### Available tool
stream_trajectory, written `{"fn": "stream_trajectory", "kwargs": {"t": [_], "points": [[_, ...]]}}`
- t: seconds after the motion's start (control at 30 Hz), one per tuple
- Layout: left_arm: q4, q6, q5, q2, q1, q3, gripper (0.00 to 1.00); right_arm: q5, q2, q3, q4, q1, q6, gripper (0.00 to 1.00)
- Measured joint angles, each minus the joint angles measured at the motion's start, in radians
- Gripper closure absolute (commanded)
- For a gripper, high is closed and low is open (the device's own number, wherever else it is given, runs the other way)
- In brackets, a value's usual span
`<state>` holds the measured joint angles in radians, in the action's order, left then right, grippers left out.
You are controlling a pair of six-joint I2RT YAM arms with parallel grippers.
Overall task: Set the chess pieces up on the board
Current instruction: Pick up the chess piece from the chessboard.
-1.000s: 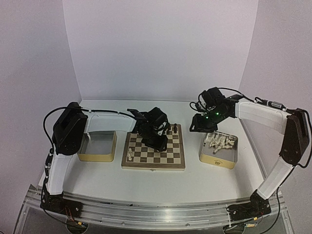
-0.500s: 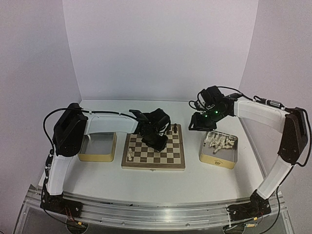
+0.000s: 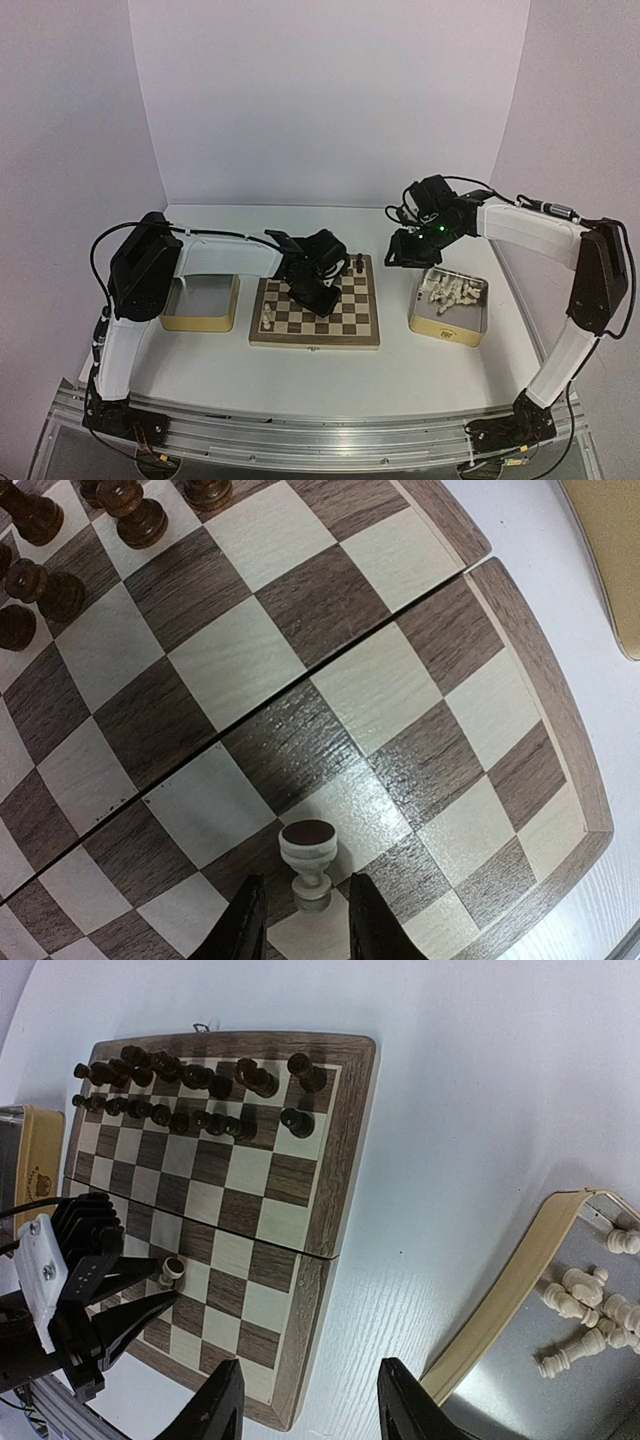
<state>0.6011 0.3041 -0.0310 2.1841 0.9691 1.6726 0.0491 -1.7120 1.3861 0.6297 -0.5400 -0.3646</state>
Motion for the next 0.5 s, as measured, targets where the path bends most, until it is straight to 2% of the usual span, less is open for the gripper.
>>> {"fn": "stream_trajectory", "kwargs": {"t": [0.13,0.37,0.5], "points": [[-0.001,-0.013,0.0,0.001,0.0,0.0,0.83,0.002,0.0,0.0,0.0,0.0,-0.002,0.55],[-0.001,-0.031,0.002,0.003,0.0,0.0,0.87,0.022,0.0,0.0,0.0,0.0,-0.007,0.55],[-0.004,-0.049,0.021,0.003,-0.002,0.0,0.95,0.068,-0.004,0.0,0.0,0.0,-0.007,0.55]]}}
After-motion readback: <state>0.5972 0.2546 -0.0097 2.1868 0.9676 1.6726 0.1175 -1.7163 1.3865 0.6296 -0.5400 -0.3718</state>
